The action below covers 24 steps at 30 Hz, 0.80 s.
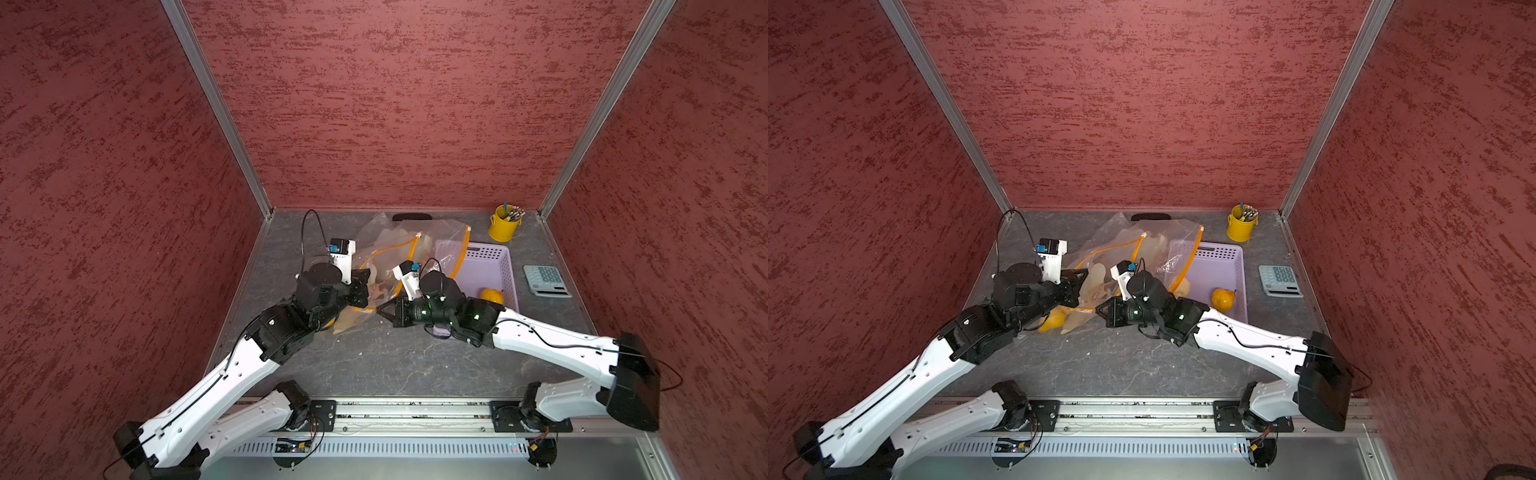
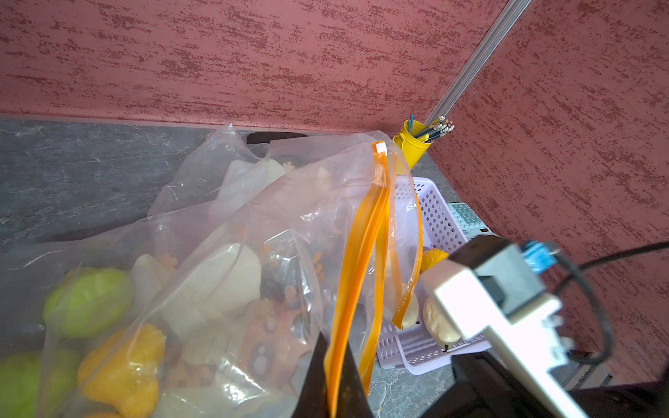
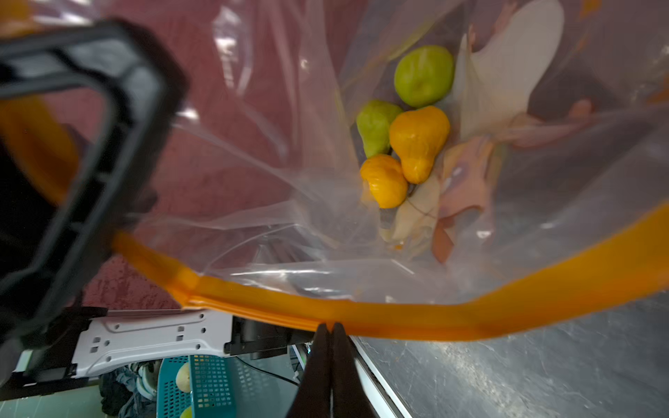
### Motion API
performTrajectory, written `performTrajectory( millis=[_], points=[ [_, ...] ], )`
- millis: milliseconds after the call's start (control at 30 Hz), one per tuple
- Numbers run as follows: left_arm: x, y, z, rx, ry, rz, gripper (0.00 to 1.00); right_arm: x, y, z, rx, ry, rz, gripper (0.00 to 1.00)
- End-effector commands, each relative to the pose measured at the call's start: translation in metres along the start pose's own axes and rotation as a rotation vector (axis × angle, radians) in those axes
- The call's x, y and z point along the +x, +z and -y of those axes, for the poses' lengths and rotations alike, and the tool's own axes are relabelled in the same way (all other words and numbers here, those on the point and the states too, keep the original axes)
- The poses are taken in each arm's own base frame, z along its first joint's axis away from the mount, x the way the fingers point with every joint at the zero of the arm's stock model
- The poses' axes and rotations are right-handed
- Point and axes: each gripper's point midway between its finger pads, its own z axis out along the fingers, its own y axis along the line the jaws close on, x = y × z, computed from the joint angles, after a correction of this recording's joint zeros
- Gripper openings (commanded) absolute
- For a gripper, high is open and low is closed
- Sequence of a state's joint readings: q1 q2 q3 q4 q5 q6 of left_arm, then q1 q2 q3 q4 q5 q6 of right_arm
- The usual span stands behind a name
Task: Open the zip-top bag and take out the pear
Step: Pick up the pear from the zipper food storage bag.
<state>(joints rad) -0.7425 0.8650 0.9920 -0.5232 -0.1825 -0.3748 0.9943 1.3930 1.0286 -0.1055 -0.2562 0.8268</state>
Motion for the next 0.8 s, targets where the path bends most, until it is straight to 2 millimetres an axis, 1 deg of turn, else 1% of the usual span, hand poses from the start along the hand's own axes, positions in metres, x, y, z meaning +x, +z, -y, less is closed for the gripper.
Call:
performTrajectory(
  millis=[0,67,133,200,267,333,433,500,533,600,633,700,767],
  points=[
    [-0.001,-0.005,0.006,0.025,-0.013,0.013,0.0,-0.038,-0.001,-0.03,-0.112,-0.021,0.074,0.0],
    [0.003,-0.007,0.005,0.019,-0.009,0.007,0.0,-0.042,0.017,-0.029,-0.137,-0.014,0.064,0.0],
    [0.007,-0.008,0.005,0.021,-0.009,-0.003,0.0,-0.045,0.024,-0.028,-0.138,-0.014,0.07,0.0],
    [0.011,-0.009,0.002,0.009,-0.011,-0.01,0.0,-0.051,0.019,-0.028,-0.144,-0.014,0.092,0.0],
    [0.014,-0.012,0.002,0.014,-0.019,-0.011,0.0,-0.058,0.014,-0.019,-0.11,-0.002,0.107,0.0],
    [0.014,-0.014,0.005,0.031,-0.029,-0.007,0.0,-0.061,0.018,-0.011,-0.107,0.025,0.091,0.0],
    [0.01,-0.012,0.003,0.01,-0.027,0.01,0.0,-0.056,0.035,-0.013,-0.177,0.071,0.046,0.0],
    [0.004,-0.01,0.002,-0.005,-0.03,0.03,0.0,-0.05,0.046,-0.01,-0.207,0.105,0.031,0.0],
    [0.001,-0.01,0.002,-0.005,-0.034,0.042,0.0,-0.046,0.051,-0.005,-0.202,0.123,0.025,0.0],
    [-0.005,-0.009,0.01,0.024,-0.041,0.057,0.0,-0.038,0.061,0.004,-0.193,0.15,0.01,0.0],
    [-0.007,-0.008,0.017,0.056,-0.044,0.056,0.0,-0.036,0.066,0.006,-0.205,0.167,0.004,0.0],
    [-0.007,-0.005,0.031,0.106,-0.045,0.038,0.0,-0.035,0.073,0.007,-0.227,0.19,-0.007,0.0],
    [-0.003,-0.003,0.046,0.144,-0.029,0.026,0.0,-0.035,0.082,0.012,-0.212,0.201,-0.015,0.0]
  ],
)
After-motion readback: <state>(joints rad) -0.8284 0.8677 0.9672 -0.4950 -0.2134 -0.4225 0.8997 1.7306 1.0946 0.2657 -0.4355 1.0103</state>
